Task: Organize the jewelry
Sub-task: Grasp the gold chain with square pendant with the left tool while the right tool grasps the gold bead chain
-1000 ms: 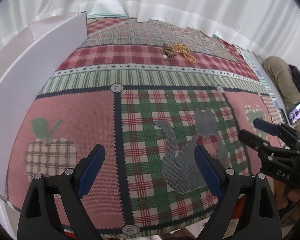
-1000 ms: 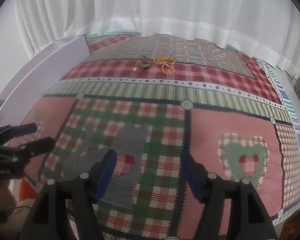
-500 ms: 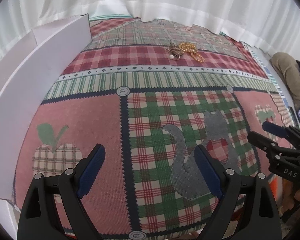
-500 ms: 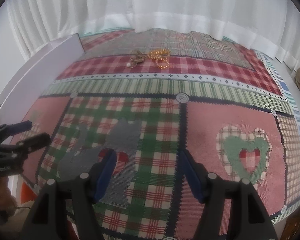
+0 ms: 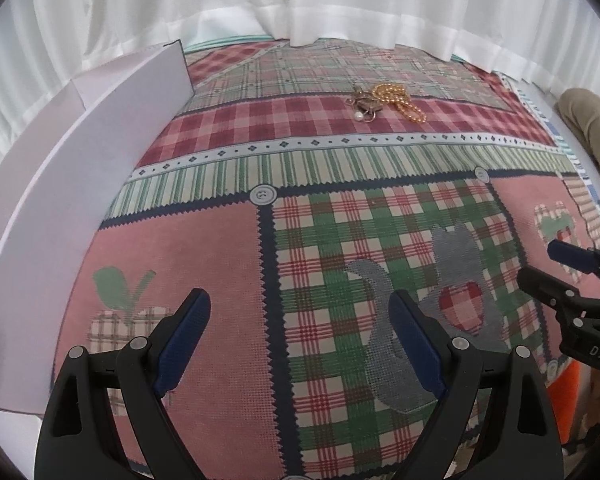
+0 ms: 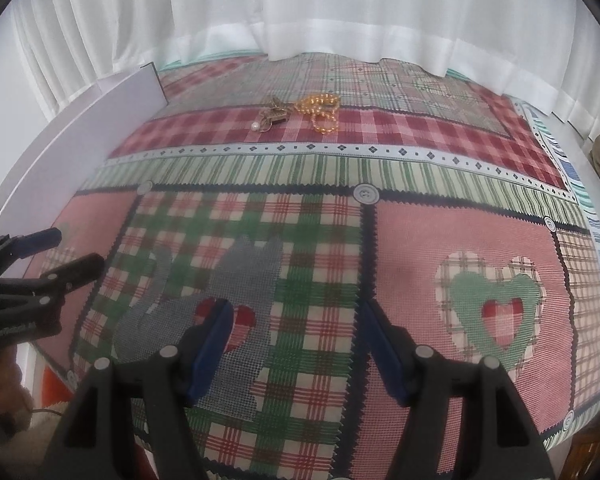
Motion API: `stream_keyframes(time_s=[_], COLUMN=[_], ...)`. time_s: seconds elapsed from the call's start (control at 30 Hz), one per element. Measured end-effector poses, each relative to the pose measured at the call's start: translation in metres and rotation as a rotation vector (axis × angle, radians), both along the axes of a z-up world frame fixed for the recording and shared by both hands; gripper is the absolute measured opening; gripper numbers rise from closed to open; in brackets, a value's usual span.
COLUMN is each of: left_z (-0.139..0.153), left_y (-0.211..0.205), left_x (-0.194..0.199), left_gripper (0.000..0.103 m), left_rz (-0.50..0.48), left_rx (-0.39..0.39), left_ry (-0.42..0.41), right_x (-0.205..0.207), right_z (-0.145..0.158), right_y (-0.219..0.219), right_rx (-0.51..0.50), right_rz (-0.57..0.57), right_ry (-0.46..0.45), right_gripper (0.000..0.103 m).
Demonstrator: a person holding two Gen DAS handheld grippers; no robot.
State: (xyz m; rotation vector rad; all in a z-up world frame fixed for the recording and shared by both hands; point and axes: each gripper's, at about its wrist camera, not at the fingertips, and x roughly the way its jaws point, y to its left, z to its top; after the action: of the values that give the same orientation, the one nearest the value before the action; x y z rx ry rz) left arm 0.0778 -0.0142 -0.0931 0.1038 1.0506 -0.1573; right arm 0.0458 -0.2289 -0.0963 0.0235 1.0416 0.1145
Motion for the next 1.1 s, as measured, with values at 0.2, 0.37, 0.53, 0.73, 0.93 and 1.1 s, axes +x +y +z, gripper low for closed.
stream_keyframes(time_s=[0.2,0.37,0.53,0.73,0.93,1.1], left_z=[-0.011,-0.017,-0.001,-0.004,-0.033,-0.056], left_y=[0.003,-0.003,-0.024,-0.067,-0.101,-0.121], left_x=[0.009,0.031,0.072,0.136,0.203,0.227], left_gripper=[0.093,0.093,0.093,0.093,0.093,0.091], left_rz=[-0.001,-0.041,-0.142,-0.256,-0.239,-0.252], left_rx=[-0.03,-0.031,-0.051,-0.079,-0.079,-0.038], left_ry=[0.039,0.067,0.036,0.015,0.004,-0.007], right_x=[0.001,0.004,0.018,0.026,0.025,0.025], right_z=[-0.003,-0.006,-0.003,-0.002,-0.015,-0.022], right_y=[0.0,-0.006,-0.028,-0.052,-0.06,-0.069], right_rx=[0.001,0.018,0.037,0.079,0.108,0.129], right_rz=[0.004,-0.002,-0.038,-0.103,-0.114,-0.128], right_ry=[0.011,0.023,0.017,0.007,0.042,0.062], right_gripper=[0.068,0.068,0.068,0.068,0.068,0.068])
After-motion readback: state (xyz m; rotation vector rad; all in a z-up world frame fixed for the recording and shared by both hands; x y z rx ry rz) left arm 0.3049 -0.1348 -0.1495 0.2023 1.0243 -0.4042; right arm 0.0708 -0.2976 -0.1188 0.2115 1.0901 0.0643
